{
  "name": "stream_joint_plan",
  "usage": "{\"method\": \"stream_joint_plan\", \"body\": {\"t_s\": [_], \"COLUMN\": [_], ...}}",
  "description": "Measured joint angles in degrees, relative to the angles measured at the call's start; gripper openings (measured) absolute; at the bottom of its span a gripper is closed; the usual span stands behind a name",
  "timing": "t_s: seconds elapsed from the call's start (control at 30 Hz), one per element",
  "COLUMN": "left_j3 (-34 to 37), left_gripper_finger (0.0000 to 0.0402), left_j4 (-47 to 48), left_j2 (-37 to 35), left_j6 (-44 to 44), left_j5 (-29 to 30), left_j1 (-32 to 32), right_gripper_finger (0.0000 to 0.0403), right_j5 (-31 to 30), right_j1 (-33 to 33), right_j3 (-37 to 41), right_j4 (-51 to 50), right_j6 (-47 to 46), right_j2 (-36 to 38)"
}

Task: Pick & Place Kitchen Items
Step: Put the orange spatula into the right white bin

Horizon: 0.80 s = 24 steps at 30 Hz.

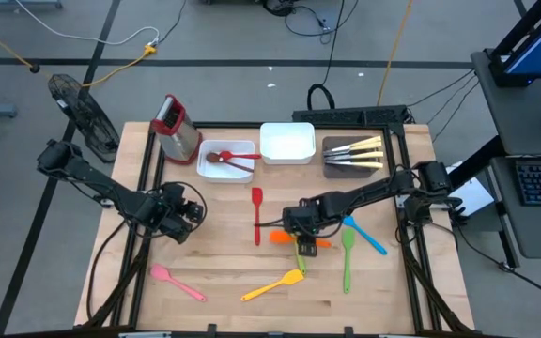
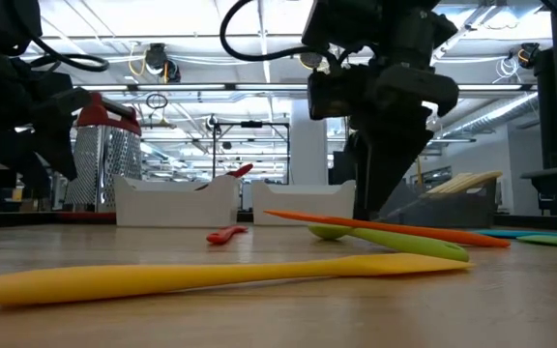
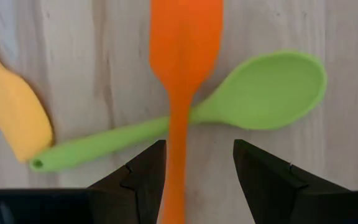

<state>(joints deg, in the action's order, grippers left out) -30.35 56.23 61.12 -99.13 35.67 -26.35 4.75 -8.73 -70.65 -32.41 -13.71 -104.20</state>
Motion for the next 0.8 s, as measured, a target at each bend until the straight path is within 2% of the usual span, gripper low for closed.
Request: {"method": "stream_joint_plan", "body": {"t_s": [0.17,0.4,0.5,0.8], "left_j3": [0.00,0.00,0.00,0.00], "left_gripper_finger": [0.0219,0.0219,0.0220,0.0220], "left_j4": [0.07,0.08,0.08,0.08], "left_j2": [0.00,0.00,0.00,0.00], "left_j6": [0.00,0.00,-0.02,-0.09], "left_j5": [0.07,0.40,0.40,0.43], "left_j1": [0.00,0.00,0.00,0.00], "right_gripper_finger": [0.0180,0.0180,0.0180,0.0180], "right_j5": [1.48,0.98,-1.66,-4.70], "right_j1": [0.52,-0.94,-2.22,-3.39], "right_j3": [0.02,0.04,0.04,0.04], "right_j4": [-3.40,-3.27,-2.94,-1.61], "right_j6": [4.17,3.65,3.66,4.12], "right_j2": [0.00,0.00,0.01,0.02]}}
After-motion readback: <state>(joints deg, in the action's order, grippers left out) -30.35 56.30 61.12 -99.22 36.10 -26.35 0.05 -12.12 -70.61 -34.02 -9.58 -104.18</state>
